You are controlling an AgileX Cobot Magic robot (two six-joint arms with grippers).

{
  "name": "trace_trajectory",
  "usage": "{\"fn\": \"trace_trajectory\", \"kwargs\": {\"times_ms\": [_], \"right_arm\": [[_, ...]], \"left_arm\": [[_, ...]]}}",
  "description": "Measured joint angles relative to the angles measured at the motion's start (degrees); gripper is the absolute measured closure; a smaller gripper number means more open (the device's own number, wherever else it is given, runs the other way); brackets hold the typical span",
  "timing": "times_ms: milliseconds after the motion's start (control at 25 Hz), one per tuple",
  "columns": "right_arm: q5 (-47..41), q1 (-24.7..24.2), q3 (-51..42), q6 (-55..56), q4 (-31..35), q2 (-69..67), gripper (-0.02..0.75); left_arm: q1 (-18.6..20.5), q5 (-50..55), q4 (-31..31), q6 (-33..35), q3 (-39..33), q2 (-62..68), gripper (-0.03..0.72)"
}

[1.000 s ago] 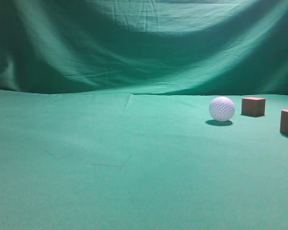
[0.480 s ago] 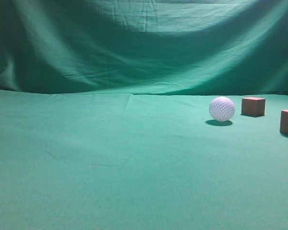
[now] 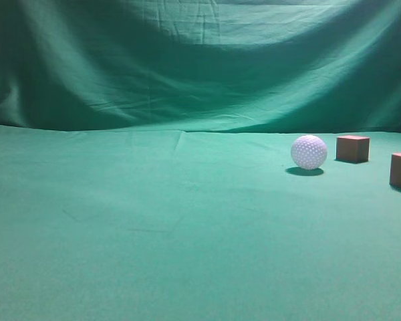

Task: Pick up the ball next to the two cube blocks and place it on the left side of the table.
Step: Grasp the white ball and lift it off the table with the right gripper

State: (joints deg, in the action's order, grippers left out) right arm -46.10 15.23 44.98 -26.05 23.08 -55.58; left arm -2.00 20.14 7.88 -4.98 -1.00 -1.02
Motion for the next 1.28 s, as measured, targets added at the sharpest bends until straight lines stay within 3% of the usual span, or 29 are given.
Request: {"fn": "trace_trajectory", "kwargs": {"times_ms": [240, 320, 520, 560, 720, 1000, 1080, 1280], "right_arm": [[1.97, 5.21, 5.98, -1.34, -1.63, -14.66, 0.738], [2.32, 6.52, 7.95, -3.36, -1.75, -19.63, 0.692], [3.24, 6.99, 12.46, -8.43, -1.25, -30.37, 0.372], [3.24, 6.99, 12.46, -8.43, -1.25, -30.37, 0.372], [5.95, 6.99, 16.74, -8.92, -1.25, -38.45, 0.114], [12.92, 6.99, 18.45, -8.92, -1.05, -46.73, 0.127], [15.3, 6.99, 18.54, -8.92, -1.05, -48.63, 0.176], [16.89, 6.99, 19.98, -8.92, -1.05, -52.28, 0.172]], "left_arm": [[0.0, 0.0, 0.0, 0.0, 0.0, 0.0, 0.688], [0.0, 0.0, 0.0, 0.0, 0.0, 0.0, 0.688], [0.0, 0.0, 0.0, 0.0, 0.0, 0.0, 0.688], [0.0, 0.0, 0.0, 0.0, 0.0, 0.0, 0.688], [0.0, 0.0, 0.0, 0.0, 0.0, 0.0, 0.688], [0.0, 0.0, 0.0, 0.0, 0.0, 0.0, 0.688], [0.0, 0.0, 0.0, 0.0, 0.0, 0.0, 0.688], [0.0, 0.0, 0.0, 0.0, 0.0, 0.0, 0.688]]}}
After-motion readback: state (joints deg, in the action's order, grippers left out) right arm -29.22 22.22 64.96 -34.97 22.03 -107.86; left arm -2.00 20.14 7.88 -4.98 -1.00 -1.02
